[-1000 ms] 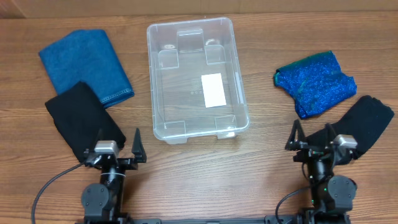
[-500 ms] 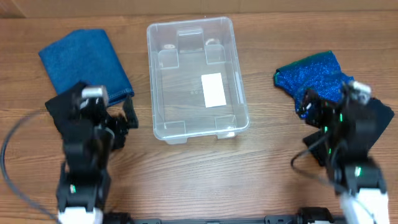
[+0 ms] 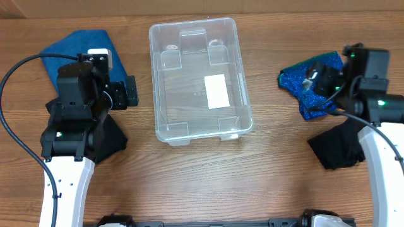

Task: Pack container
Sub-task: 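Reach the right gripper to the sparkly blue-green cloth and grasp it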

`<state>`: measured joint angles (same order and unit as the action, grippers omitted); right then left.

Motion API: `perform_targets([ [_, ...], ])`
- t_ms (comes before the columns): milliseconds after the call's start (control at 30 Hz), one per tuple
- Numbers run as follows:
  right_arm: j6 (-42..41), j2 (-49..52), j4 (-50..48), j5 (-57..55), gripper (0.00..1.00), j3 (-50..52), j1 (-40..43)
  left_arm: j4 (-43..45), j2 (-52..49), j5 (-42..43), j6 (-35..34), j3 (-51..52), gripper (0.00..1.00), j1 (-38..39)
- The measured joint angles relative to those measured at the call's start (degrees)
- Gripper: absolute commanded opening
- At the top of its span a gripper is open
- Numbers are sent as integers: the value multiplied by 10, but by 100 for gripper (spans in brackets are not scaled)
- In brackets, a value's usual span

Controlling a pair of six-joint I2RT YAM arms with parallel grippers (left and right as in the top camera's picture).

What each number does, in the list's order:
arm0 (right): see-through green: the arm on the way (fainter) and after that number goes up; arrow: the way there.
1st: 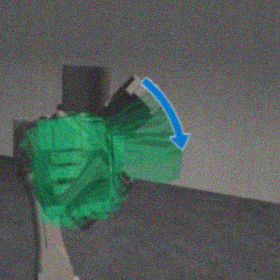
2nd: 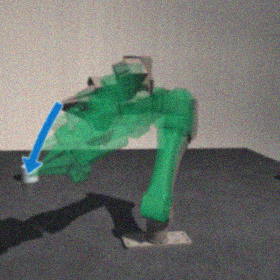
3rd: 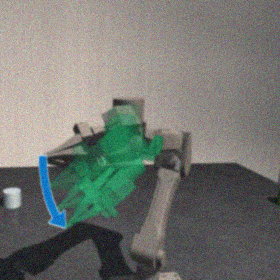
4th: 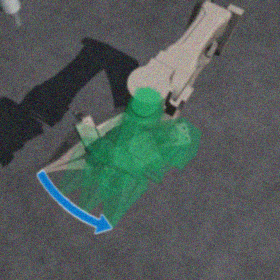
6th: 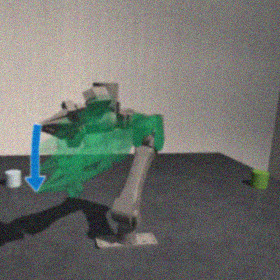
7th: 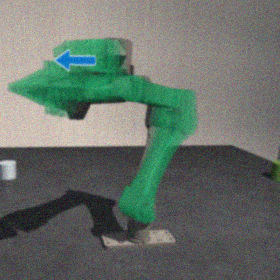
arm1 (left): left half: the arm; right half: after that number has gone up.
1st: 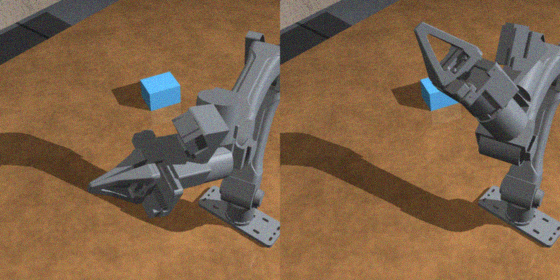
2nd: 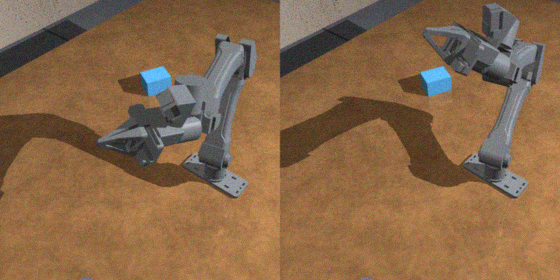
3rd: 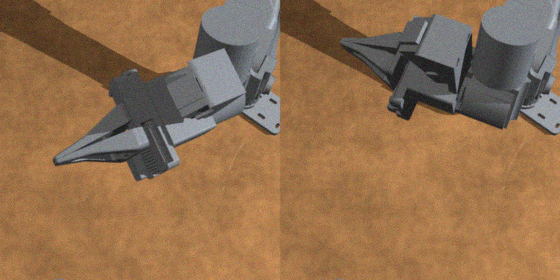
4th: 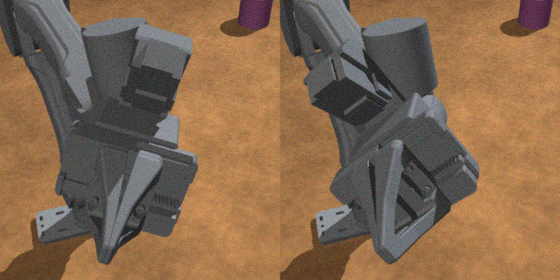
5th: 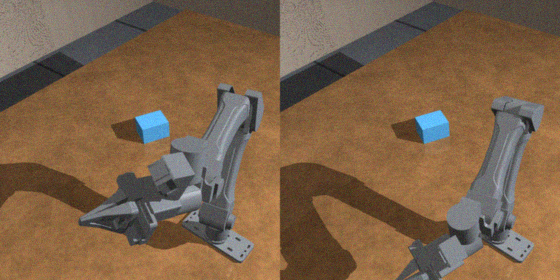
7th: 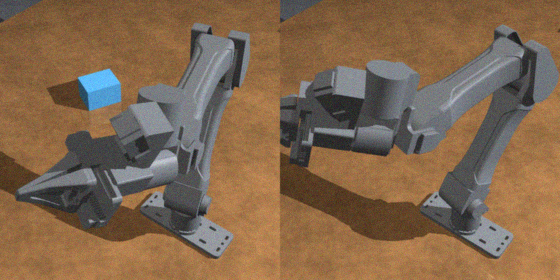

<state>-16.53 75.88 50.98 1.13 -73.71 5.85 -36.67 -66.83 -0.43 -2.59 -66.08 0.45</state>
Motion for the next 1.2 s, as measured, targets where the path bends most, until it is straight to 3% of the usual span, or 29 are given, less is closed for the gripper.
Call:
perform_targets([
  [133, -16, 39, -1, 18, 100, -6, 90, -4, -2, 2, 0, 0, 100, 0],
  [233, -23, 114, -3, 65, 100, -7, 179, -5, -7, 2, 0, 0, 100, 0],
  [267, -28, 182, -2, 101, 100, -7, 217, -5, -10, 3, 0, 0, 100, 0],
  [567, -68, 358, -58, 187, 100, -7, 227, -6, -13, 4, 0, 0, 100, 0],
  [867, -109, 383, -103, 218, 100, -10, 227, -9, -14, 6, 0, 0, 100, 0],
  [967, -115, 388, -112, 229, 90, -13, 226, -9, -14, 6, 0, 0, 100, 0],
  [1033, -120, 391, -119, 232, 75, -14, 222, -9, -13, 6, 0, 0, 100, 0],
  [1200, -123, 401, -134, 237, 51, -14, 208, -11, -14, 6, 0, 0, 100, 0],
])
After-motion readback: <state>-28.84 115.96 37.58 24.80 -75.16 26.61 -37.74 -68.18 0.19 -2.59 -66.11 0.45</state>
